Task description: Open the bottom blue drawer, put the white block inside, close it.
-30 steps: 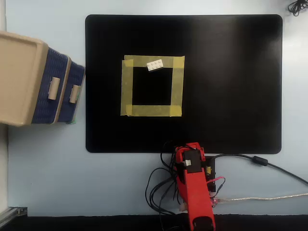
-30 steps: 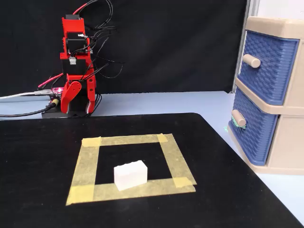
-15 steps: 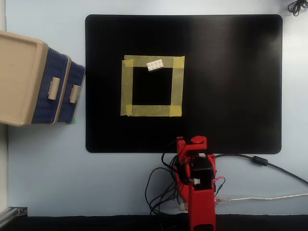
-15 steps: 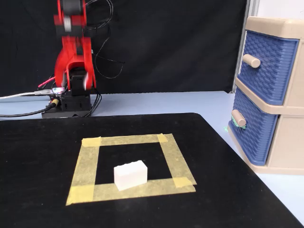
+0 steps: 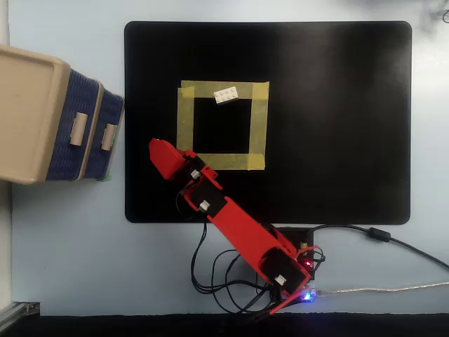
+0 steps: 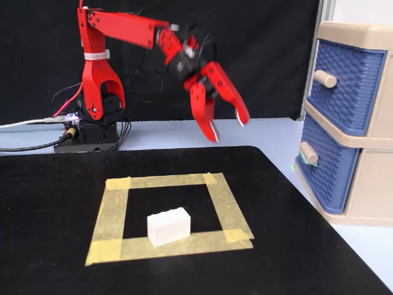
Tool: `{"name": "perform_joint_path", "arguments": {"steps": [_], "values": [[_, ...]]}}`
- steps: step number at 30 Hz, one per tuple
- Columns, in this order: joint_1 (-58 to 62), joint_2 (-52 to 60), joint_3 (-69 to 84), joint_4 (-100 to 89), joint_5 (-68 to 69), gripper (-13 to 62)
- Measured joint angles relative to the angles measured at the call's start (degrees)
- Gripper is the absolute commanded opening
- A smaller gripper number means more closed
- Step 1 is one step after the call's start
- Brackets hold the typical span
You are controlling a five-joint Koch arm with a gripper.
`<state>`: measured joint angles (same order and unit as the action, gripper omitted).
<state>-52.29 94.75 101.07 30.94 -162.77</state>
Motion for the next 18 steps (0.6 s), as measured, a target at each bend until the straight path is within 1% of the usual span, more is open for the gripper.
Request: {"name": "perform_joint_path", "arguments": {"steps": [1,3,4,5,7,10,13,18], "values": [[-0.35,-0.79,2.55,-5.71,-0.09,33.5],[-2.64,-5.63,10.11,-24.08,-0.09,33.6],[-3.25,-9.05,11.95,-31.99,-0.09,33.6],[-4.04,-14.24,13.62,-44.03,-0.09,33.7],[-4.83,-21.62,13.45,-61.08,-0.09,33.7],[-6.86,-31.73,12.92,-76.99,-0.09,33.7],[-7.56,-36.47,6.94,-79.37,-0.09,33.6],[-8.17,-39.90,0.70,-79.80,-1.76,33.4]]}}
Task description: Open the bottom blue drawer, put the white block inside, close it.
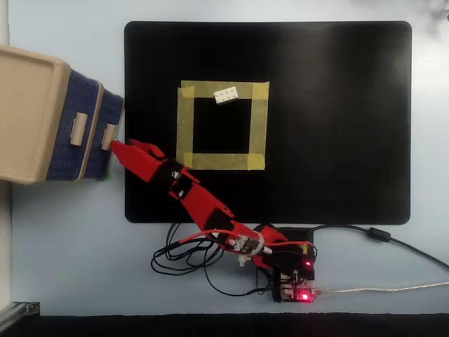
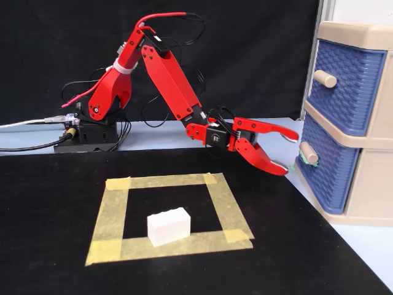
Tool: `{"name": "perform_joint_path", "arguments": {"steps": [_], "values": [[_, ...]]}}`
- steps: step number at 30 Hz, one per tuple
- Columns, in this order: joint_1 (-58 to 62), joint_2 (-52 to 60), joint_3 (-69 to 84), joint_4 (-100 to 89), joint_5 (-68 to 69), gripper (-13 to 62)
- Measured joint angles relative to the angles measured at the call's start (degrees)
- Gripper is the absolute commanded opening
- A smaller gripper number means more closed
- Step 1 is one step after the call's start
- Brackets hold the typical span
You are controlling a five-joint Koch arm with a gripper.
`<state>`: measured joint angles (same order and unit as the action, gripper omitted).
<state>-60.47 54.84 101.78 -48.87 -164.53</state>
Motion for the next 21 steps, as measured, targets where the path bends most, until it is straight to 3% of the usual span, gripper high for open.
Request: {"name": "perform_joint_path", "arguments": {"steps": [4,7,10,14,18,21], "values": [[-1.05,-4.04,-6.42,0.00,-1.23,33.0],[-1.41,-6.86,-10.02,0.00,-1.41,28.7],[-1.49,-8.26,-10.37,-0.09,-1.32,16.2],[-1.05,-9.58,-11.25,-0.53,-1.32,-8.1],[2.46,-9.05,-5.80,-2.55,-3.87,-8.0],[5.54,-0.70,11.16,-3.78,-7.56,-8.0]]}}
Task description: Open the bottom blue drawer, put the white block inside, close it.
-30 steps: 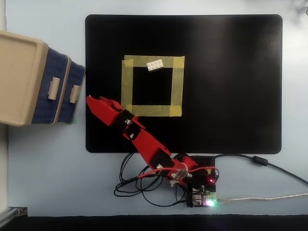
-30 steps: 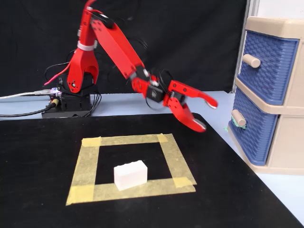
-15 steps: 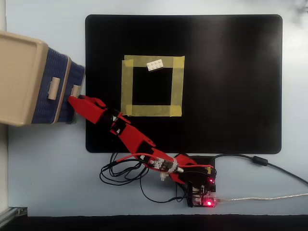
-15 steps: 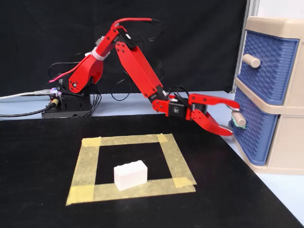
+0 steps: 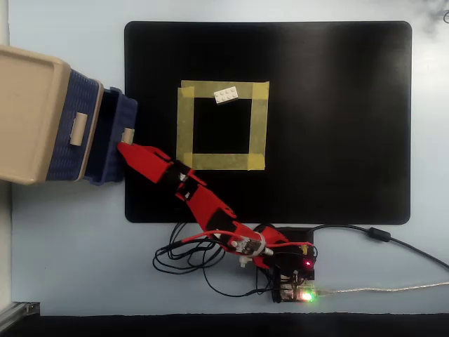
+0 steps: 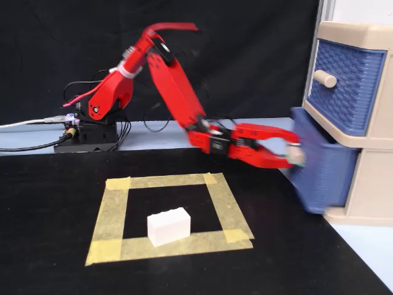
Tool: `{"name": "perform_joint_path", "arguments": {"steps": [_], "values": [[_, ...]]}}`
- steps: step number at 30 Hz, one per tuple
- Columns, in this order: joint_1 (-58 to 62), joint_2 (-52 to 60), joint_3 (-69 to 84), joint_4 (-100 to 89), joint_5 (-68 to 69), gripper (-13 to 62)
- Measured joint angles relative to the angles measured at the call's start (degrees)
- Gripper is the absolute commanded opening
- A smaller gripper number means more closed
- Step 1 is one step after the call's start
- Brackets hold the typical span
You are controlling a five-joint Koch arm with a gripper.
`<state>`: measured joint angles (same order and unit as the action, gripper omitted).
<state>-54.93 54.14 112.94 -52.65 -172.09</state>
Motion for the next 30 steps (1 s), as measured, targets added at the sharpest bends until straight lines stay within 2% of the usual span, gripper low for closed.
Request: {"name": "perform_joint_path", "arguments": {"steps": [4,5,6,7,8,9,14,19,21,23,24,26,28,30], "values": [[5.54,12.74,19.34,-0.09,-0.88,-7.5],[6.24,14.68,22.50,0.00,-0.97,-4.0],[7.03,16.87,24.17,0.00,-0.97,4.8],[7.38,17.31,24.26,0.00,-1.05,18.1],[7.38,18.02,24.35,0.18,-1.05,28.0],[7.47,18.11,24.35,0.09,-1.05,33.3],[7.47,23.12,25.58,1.49,1.32,34.2],[16.08,41.57,25.84,21.45,4.13,34.0],[20.83,50.19,12.30,48.08,4.83,33.9],[23.47,49.31,-2.99,67.68,5.54,33.9],[25.31,45.44,-19.95,86.31,5.89,33.9],[29.09,37.88,-38.06,108.37,6.33,34.0],[33.49,24.70,-62.23,130.17,6.50,34.0],[34.72,14.94,-71.28,141.33,6.50,34.0]]}}
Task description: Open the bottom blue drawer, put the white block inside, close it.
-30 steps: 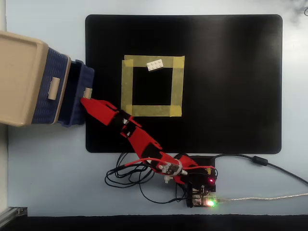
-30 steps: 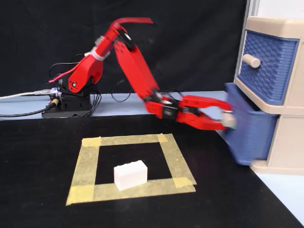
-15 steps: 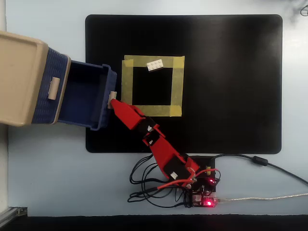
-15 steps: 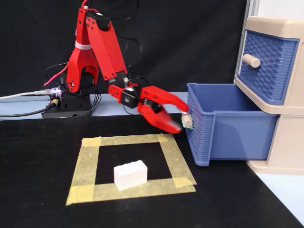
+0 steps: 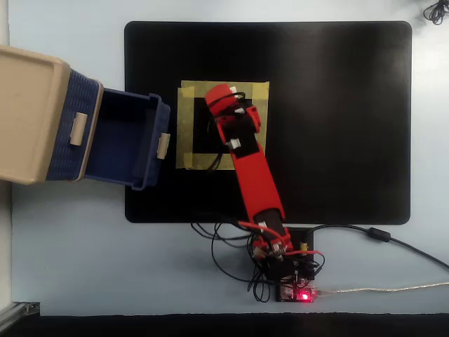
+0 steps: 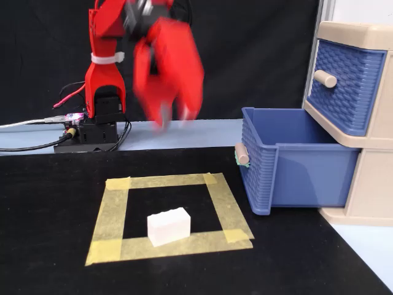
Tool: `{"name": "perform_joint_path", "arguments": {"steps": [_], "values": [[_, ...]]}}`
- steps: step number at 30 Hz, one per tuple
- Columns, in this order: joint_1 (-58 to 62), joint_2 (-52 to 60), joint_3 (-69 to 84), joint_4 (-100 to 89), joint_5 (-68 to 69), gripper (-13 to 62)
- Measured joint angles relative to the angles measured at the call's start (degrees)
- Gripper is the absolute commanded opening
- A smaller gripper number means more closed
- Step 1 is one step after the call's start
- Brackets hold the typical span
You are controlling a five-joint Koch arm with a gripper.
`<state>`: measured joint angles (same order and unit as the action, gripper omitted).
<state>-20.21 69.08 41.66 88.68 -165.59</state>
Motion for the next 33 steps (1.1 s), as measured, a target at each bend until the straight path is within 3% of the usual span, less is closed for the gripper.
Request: {"name": "perform_joint_path", "arguments": {"steps": [2,9,20,23,25,26,30,33], "values": [[0.35,-12.57,-14.85,6.06,-0.09,34.0],[0.70,-32.26,-34.01,7.29,-3.16,34.1],[1.23,-38.14,-35.07,8.35,-3.25,33.1],[1.32,-40.25,-36.21,8.61,-3.25,22.7],[0.88,-41.22,-36.56,9.32,-3.25,-4.4],[0.88,-41.22,-36.56,10.20,-3.25,-8.8],[1.14,-40.34,-37.18,14.33,-3.25,-7.8],[1.23,-33.40,-35.95,16.79,-3.08,-7.8]]}}
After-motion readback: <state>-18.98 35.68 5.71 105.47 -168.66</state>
